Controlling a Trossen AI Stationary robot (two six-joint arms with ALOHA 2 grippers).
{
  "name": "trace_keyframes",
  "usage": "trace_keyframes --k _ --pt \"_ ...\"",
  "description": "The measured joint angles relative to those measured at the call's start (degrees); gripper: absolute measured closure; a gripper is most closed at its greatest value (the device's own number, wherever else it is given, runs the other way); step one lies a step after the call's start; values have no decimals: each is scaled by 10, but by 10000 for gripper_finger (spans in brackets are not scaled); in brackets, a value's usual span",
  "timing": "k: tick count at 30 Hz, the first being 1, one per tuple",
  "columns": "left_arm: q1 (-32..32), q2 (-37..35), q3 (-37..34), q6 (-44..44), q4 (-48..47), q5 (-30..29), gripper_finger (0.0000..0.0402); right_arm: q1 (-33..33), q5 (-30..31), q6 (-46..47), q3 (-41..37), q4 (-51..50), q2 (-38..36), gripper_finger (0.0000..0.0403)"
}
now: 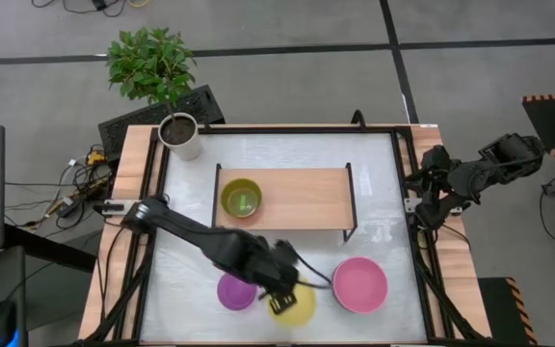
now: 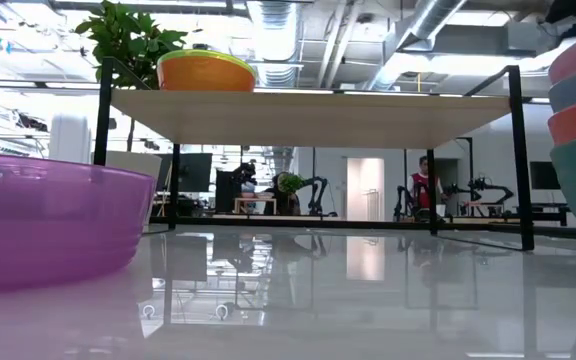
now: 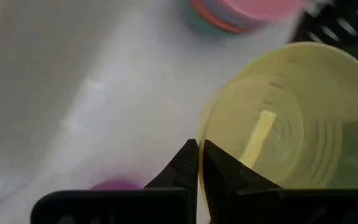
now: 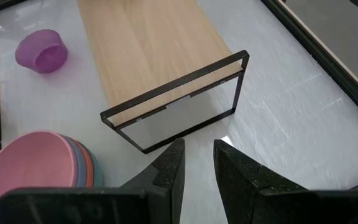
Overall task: Place and stack bowls onto a shelf
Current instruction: Stack the small yellow bowl on top of the green bowl on the shelf
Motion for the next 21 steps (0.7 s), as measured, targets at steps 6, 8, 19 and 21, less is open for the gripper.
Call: trace_keyframes --k 6,8,19,21 --pt "23 -72 0 -122 -147 -124 402 0 0 0 0 0 0 290" --pt "36 -92 0 -158 -188 -162 401 0 1 0 0 0 0 290" --pt "160 -150 -7 -112 -185 -195 401 0 1 0 0 0 0 290" --pt "183 -151 -7 -82 -184 -175 401 0 1 0 0 0 0 290"
